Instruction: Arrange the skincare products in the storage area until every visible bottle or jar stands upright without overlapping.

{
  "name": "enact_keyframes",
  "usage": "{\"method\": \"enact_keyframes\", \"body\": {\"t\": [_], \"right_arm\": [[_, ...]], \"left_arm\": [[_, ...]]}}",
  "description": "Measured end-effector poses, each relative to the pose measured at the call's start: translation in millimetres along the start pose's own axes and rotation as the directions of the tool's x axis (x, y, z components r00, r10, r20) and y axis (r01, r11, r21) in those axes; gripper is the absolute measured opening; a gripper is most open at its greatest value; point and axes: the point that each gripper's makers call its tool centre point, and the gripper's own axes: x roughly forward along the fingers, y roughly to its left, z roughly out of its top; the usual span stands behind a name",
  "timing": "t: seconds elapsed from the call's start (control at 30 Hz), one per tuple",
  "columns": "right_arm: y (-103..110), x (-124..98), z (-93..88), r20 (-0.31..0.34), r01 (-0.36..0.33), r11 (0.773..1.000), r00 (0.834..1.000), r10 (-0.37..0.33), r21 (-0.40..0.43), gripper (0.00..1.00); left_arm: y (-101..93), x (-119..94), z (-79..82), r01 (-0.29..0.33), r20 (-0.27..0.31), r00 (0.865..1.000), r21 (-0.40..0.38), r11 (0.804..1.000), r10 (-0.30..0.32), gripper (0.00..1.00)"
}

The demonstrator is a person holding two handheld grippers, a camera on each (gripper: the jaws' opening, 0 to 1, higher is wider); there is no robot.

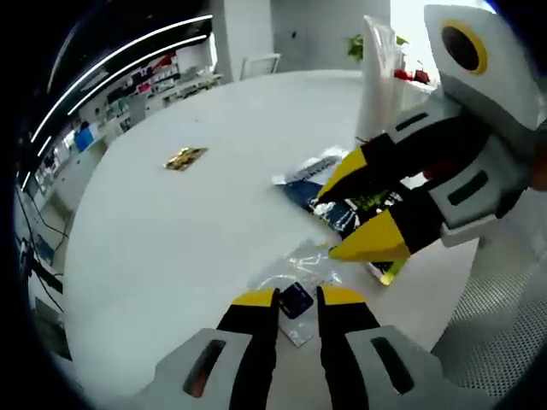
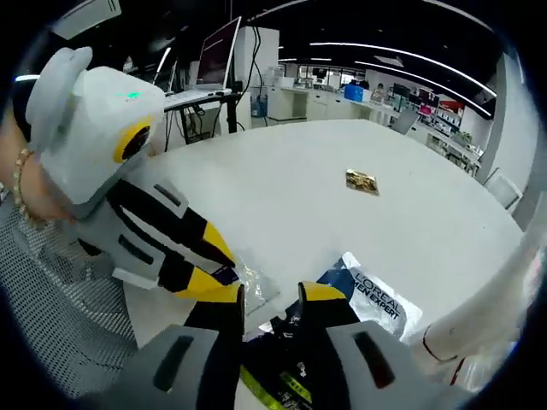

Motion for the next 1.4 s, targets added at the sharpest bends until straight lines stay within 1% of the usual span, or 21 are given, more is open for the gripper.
{"method": "enact_keyframes", "body": {"t": [0.13, 0.23, 0.37, 0.47, 0.5, 0.53, 0.67, 0.73, 0.77, 0.83, 0.9, 1.0, 1.07, 1.13, 1.17, 1.27, 1.4], "right_arm": [[4.6, -9.9, -10.7, -0.012, 0.006, 1.000, 1.000, -0.006, 0.023, 0.27], [5.3, -16.7, -13.6, -0.011, 0.015, 0.999, 1.000, -0.014, 0.043, 0.28], [6.9, -27.0, -13.2, 0.002, 0.024, 0.998, 1.000, -0.025, 0.066, 0.31], [9.2, -34.3, -12.2, 0.015, 0.023, 0.996, 1.000, -0.025, 0.084, 0.34], [14.2, -36.4, -10.8, 0.030, -0.004, 0.995, 1.000, 0.001, 0.099, 0.36], [21.9, -37.8, -10.0, 0.040, -0.046, 0.992, 0.998, 0.041, 0.122, 0.39], [28.1, -47.1, -11.5, 0.049, -0.068, 0.988, 0.997, 0.061, 0.138, 0.49], [28.4, -52.7, -12.4, 0.051, -0.063, 0.987, 0.997, 0.056, 0.151, 0.50], [28.8, -54.9, -13.8, 0.048, -0.065, 0.983, 0.997, 0.058, 0.174, 0.51], [27.8, -60.2, -16.3, 0.055, -0.058, 0.965, 0.997, 0.045, 0.257, 0.53], [23.0, -66.9, -19.0, 0.061, -0.035, 0.953, 0.998, 0.017, 0.301, 0.53], [18.7, -79.9, -19.6, 0.075, -0.020, 0.945, 0.997, -0.005, 0.326, 0.57], [15.7, -87.7, -18.1, 0.081, -0.010, 0.943, 0.997, -0.018, 0.333, 0.61], [10.9, -97.3, -17.3, 0.091, 0.002, 0.934, 0.995, -0.037, 0.358, 0.66], [6.5, -102.9, -18.5, 0.091, 0.018, 0.929, 0.994, -0.056, 0.370, 0.67], [0.1, -115.8, -21.7, 0.094, 0.041, 0.913, 0.992, -0.087, 0.405, 0.73], [-6.8, -131.2, -27.7, 0.084, 0.072, 0.908, 0.990, -0.116, 0.412, 0.79]], "left_arm": [[2.8, -3.5, 5.0, -0.005, 0.011, 1.000, -0.003, 1.000, 0.005, 0.14], [1.5, -6.1, 7.2, -0.004, 0.016, 1.000, 0.002, 1.000, 0.004, 0.15], [-0.2, -12.8, 8.7, -0.006, 0.022, 1.000, -0.001, 1.000, 0.006, 0.17], [-1.2, -17.5, 8.4, -0.008, 0.027, 1.000, -0.013, 1.000, 0.008, 0.22], [-3.2, -19.5, 9.6, 0.003, 0.039, 0.999, -0.028, 1.000, -0.002, 0.25], [-5.2, -20.8, 11.0, 0.014, 0.051, 0.999, -0.043, 0.999, -0.012, 0.27], [-8.4, -27.9, 16.8, 0.035, 0.090, 0.996, -0.086, 0.996, -0.027, 0.40], [-8.8, -30.3, 19.1, 0.037, 0.103, 0.994, -0.101, 0.994, -0.026, 0.46], [-9.7, -32.1, 20.3, 0.039, 0.108, 0.994, -0.110, 0.993, -0.027, 0.48], [-12.2, -35.1, 22.5, 0.048, 0.119, 0.992, -0.136, 0.990, -0.031, 0.51], [-13.5, -37.8, 23.0, 0.044, 0.121, 0.992, -0.139, 0.989, -0.027, 0.56], [-15.8, -42.5, 22.8, 0.039, 0.123, 0.992, -0.148, 0.988, -0.021, 0.61], [-16.9, -46.4, 23.6, 0.037, 0.131, 0.991, -0.158, 0.987, -0.016, 0.65], [-18.4, -50.7, 24.1, 0.036, 0.134, 0.991, -0.168, 0.985, -0.014, 0.69], [-18.8, -53.6, 24.5, 0.035, 0.137, 0.990, -0.171, 0.985, -0.011, 0.72], [-18.1, -61.7, 25.1, 0.030, 0.141, 0.990, -0.185, 0.982, -0.004, 0.75], [-13.6, -73.6, 25.5, 0.017, 0.153, 0.988, -0.221, 0.975, 0.017, 0.80]]}}
